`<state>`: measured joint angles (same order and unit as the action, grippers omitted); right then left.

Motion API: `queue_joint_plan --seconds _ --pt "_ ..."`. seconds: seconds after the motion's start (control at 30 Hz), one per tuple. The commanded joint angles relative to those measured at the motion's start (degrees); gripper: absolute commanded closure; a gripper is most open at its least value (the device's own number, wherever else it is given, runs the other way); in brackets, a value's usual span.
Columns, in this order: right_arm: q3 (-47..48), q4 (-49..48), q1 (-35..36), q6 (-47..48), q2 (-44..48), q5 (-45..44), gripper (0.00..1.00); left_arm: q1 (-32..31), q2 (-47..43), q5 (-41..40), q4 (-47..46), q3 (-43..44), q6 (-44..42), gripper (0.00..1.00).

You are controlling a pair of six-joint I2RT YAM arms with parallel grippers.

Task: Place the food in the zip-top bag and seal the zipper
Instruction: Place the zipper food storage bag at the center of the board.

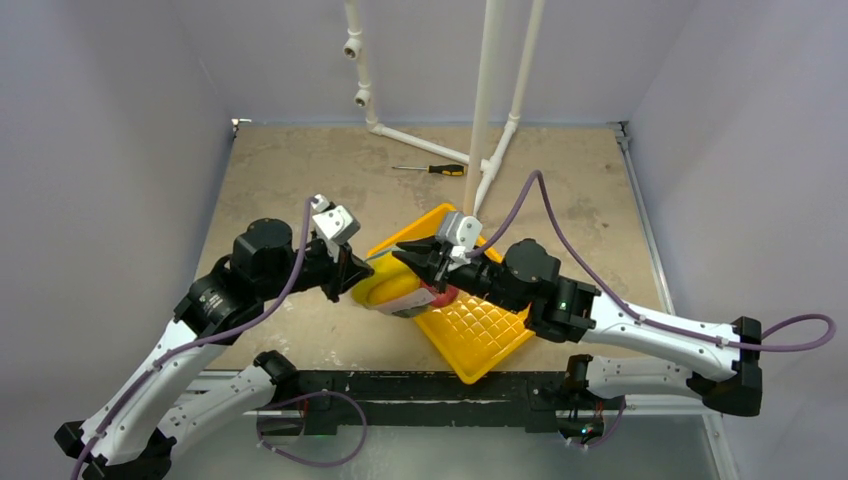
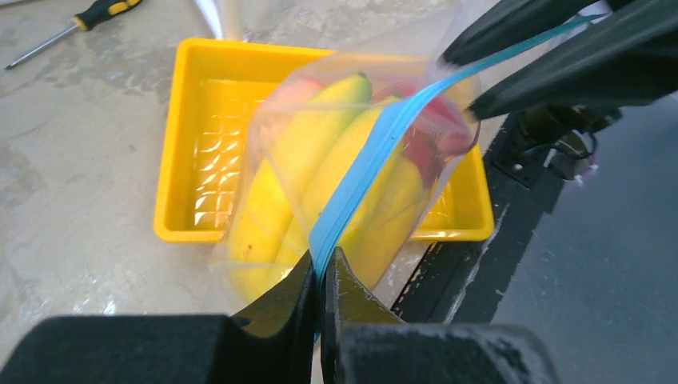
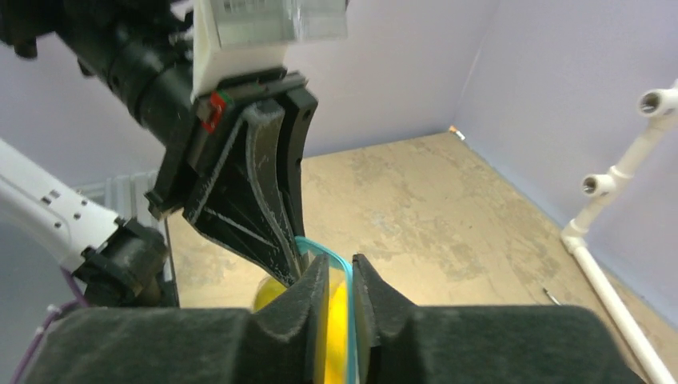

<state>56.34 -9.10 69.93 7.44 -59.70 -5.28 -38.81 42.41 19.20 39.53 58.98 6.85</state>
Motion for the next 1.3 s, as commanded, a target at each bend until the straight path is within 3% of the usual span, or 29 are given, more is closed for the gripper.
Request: queue_joint_plan --seconds 0.0,0.13,0.27,0.67,0.87,1.07,1.27 --pt "2.62 -6.01 0.55 -1.97 3.63 -5.84 0.77 -0.05 -0.18 -7.99 -1.53 2.61 1.03 1.0" --pt "1.82 -6.45 0.56 -2.9 4.94 -9.34 0.62 -0.04 -0.96 -12.82 -2.08 3.23 1.17 1.0" --pt "1.04 -6.63 0.51 -3.55 6.18 -11.25 0.55 -0.04 -1.81 -17.84 -2.91 3.92 1.44 1.0" --pt "-1.76 -7.2 0.56 -5.16 6.87 -11.86 0.53 -0.05 -1.0 -43.57 -6.44 6.79 -0.93 1.0" --pt "-3.55 -7.56 0.56 -5.33 7.31 -11.16 0.53 -0.09 1.91 -54.94 -10.43 3.29 -3.47 1.0" --pt "-5.07 -8.04 0.53 -5.33 7.61 -11.24 0.53 -0.04 7.6 -59.3 -13.81 -2.2 -0.58 1.0" --pt "-6.85 -8.21 0.51 -5.63 8.99 -11.08 0.53 -0.04 16.11 -59.13 -11.38 -5.93 8.48 1.0"
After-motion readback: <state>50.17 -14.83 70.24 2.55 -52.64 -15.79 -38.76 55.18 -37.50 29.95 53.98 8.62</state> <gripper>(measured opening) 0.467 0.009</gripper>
